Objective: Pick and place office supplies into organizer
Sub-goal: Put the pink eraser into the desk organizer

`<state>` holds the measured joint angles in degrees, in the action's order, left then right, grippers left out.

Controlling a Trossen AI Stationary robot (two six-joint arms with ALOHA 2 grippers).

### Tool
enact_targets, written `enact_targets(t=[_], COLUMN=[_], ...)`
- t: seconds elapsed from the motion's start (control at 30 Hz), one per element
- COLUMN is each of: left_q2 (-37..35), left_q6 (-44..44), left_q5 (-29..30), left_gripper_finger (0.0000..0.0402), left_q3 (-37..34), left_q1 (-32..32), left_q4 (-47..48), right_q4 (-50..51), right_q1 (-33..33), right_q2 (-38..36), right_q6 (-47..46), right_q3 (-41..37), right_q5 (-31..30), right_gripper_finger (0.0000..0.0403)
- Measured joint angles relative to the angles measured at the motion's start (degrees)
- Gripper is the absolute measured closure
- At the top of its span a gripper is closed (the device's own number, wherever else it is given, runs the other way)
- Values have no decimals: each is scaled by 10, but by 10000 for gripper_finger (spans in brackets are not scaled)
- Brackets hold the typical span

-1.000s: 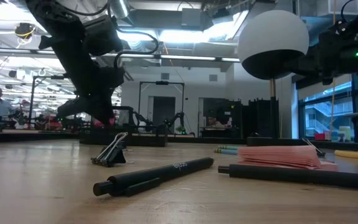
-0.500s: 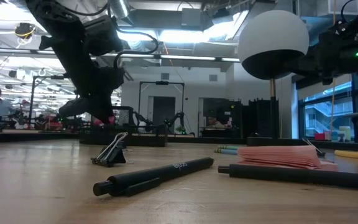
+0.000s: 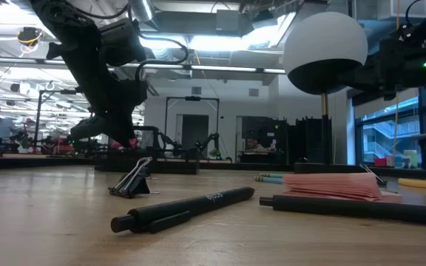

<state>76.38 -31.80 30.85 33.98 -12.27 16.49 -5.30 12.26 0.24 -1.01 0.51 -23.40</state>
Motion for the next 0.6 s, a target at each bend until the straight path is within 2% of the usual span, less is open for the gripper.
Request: enact_targets(t=[0.1,0.27,0.6], left_q2=[0,1,68], left_q6=[6,39,42], left_q5=[-2,-39,11], left_gripper_finger=[309,309,309], left_q3=[0,0,0], left_q1=[0,0,-2], left_q4=[0,0,-9], right_q4=[0,0,0], right_q1=[0,0,0], right_q2=[0,0,0], right_q6=[0,0,0], right_q3=[0,0,0], right_q5=[0,0,0], right_gripper_finger=[322,322,322])
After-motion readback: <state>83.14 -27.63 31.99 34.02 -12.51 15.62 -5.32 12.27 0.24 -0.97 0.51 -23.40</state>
